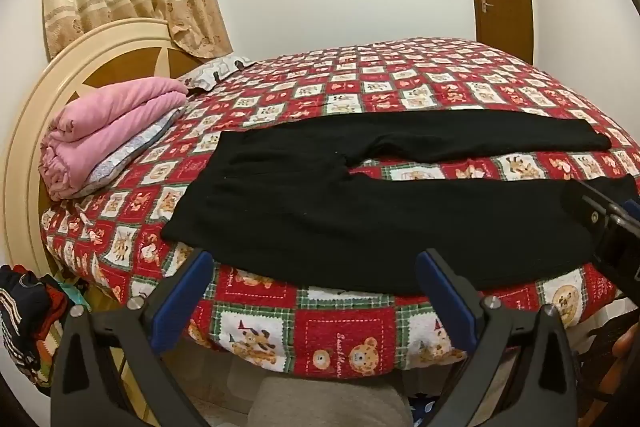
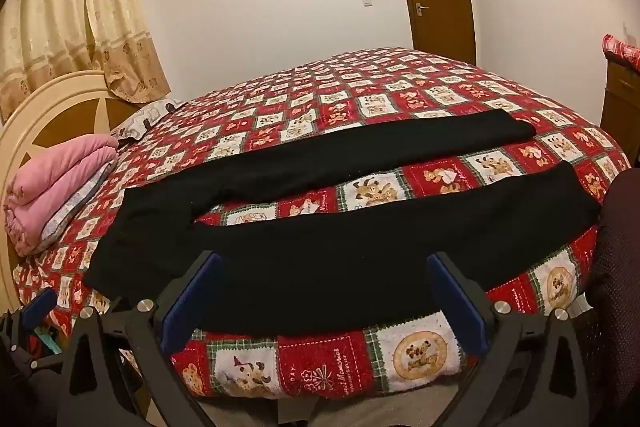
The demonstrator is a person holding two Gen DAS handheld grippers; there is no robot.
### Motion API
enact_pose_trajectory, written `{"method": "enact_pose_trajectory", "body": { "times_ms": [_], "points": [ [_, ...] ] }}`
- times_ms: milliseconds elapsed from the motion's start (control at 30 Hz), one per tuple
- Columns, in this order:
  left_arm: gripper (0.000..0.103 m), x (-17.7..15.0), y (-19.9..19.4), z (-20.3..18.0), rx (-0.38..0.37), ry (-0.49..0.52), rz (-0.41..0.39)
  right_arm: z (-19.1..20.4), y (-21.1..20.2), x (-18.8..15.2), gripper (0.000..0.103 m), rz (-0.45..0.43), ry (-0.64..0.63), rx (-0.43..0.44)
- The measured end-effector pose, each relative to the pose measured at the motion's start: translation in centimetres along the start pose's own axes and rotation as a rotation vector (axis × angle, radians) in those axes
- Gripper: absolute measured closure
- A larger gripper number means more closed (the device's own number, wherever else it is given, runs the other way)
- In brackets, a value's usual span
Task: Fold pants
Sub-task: 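Move both grippers toward the black trousers on the bed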
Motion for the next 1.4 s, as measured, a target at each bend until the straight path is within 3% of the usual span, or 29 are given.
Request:
{"method": "enact_pose_trajectory", "body": {
  "times_ms": [700,967,1400],
  "points": [
    [0.0,-0.4,1.2,-0.3,0.016,0.011,0.035,-0.4,0.8,-0.4,0.001,0.037,0.009,-0.009],
    [0.0,-0.7,1.9,-0.5,0.02,0.017,0.056,-0.8,1.5,-0.5,0.001,-0.019,0.002,0.0],
    [0.0,-0.6,5.1,0.4,0.052,0.0,0.105,-1.4,2.5,-0.9,0.001,0.025,-0.014,-0.033]
  ]
}}
Point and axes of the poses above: each gripper's, at about its wrist camera, not at the fingertips, and y roughly the way its jaws point, z to its left, x to its top, the point moved 4 cm from there along y, roughly the way its jaws point, and after that the axes turned 6 degrees about x, right-handed, at the moved point
